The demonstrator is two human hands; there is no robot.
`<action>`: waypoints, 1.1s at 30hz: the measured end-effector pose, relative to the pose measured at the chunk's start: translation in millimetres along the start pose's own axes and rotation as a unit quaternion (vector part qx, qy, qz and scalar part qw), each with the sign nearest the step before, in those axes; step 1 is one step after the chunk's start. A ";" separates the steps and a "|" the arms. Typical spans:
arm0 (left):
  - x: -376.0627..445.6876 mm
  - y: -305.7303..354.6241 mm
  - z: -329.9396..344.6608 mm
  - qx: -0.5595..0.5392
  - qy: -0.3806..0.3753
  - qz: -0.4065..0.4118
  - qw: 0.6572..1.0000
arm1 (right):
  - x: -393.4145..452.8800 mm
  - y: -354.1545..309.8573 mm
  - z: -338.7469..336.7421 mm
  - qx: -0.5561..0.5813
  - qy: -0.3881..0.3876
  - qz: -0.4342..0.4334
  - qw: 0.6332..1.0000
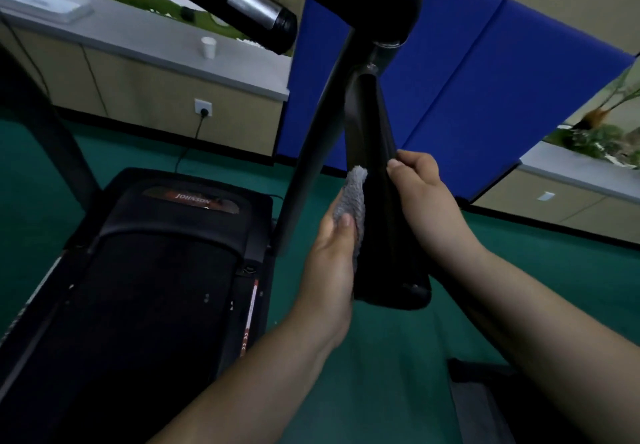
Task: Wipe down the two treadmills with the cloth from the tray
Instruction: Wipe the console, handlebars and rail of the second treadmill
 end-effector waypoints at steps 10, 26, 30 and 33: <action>-65.8 16.5 -1.8 0.193 0.016 0.058 0.979 | 1.8 13.9 -6.6 0.086 -0.042 -0.002 0.995; 58.2 81.3 67.4 0.693 0.007 0.101 0.714 | -56.4 85.6 -27.1 0.262 -0.221 -0.061 0.937; 120.5 91.0 90.7 0.761 0.019 0.072 0.645 | -57.4 88.7 -30.4 0.270 -0.255 -0.070 0.926; 138.4 92.3 93.3 0.761 0.037 0.066 0.645 | -56.6 89.9 -32.3 0.257 -0.262 -0.087 0.926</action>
Point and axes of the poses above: each hand's wrist, its own x-axis towards the middle knuckle, its own z-axis out of the palm, y = z × x, the point moved 3 cm from there along x, towards the middle knuckle, and after that the axes turned 3 degrees about x, right-handed, at the moved point
